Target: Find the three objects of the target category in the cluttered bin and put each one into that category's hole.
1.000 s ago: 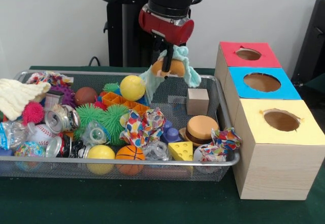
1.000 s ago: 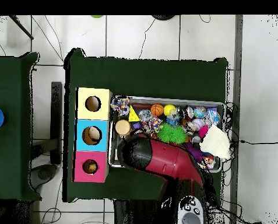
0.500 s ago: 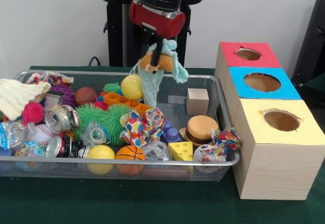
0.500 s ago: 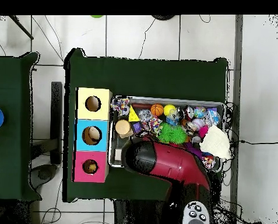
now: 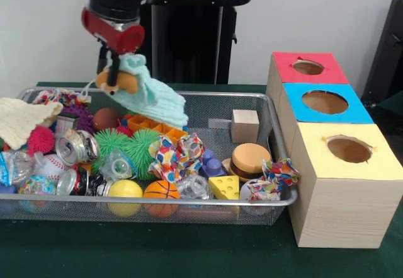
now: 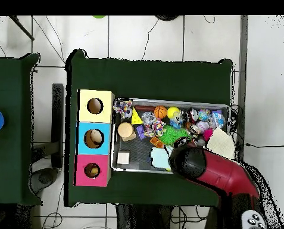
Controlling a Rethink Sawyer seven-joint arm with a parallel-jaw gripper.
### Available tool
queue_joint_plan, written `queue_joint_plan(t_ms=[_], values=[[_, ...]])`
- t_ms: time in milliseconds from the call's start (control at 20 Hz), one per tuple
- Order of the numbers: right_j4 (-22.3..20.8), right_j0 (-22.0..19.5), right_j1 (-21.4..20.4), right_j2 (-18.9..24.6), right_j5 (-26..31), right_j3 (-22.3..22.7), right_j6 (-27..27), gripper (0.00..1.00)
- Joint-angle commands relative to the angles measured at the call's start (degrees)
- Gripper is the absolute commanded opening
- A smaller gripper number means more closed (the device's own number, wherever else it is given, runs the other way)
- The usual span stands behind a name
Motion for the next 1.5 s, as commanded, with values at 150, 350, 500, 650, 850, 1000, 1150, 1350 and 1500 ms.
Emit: queue_joint_plan(t_ms=[150,350,500,650,850,1000,1150,1350,1500], values=[[-6.18,-4.65,2.73,8.31,-2.85,-3.11,-5.99,0.0],[-7.44,-3.81,3.05,7.48,-3.48,-3.01,-3.32,0.0],[-8.64,-3.26,2.83,7.9,-4.32,-2.89,-3.07,0.0],[-9.91,-2.56,2.83,7.49,-4.68,-3.29,-2.58,1.0],[-10.24,-1.66,2.86,6.86,-4.33,-3.52,-1.06,1.0],[-8.01,-2.88,2.86,8.13,-3.98,-2.28,0.73,1.0],[-7.45,-4.0,2.96,9.54,-5.39,-1.87,0.75,1.0],[-7.81,-3.57,3.35,9.4,-6.13,-1.78,1.48,1.0],[-7.14,-3.5,4.17,9.17,-3.87,-1.73,1.75,1.0]])
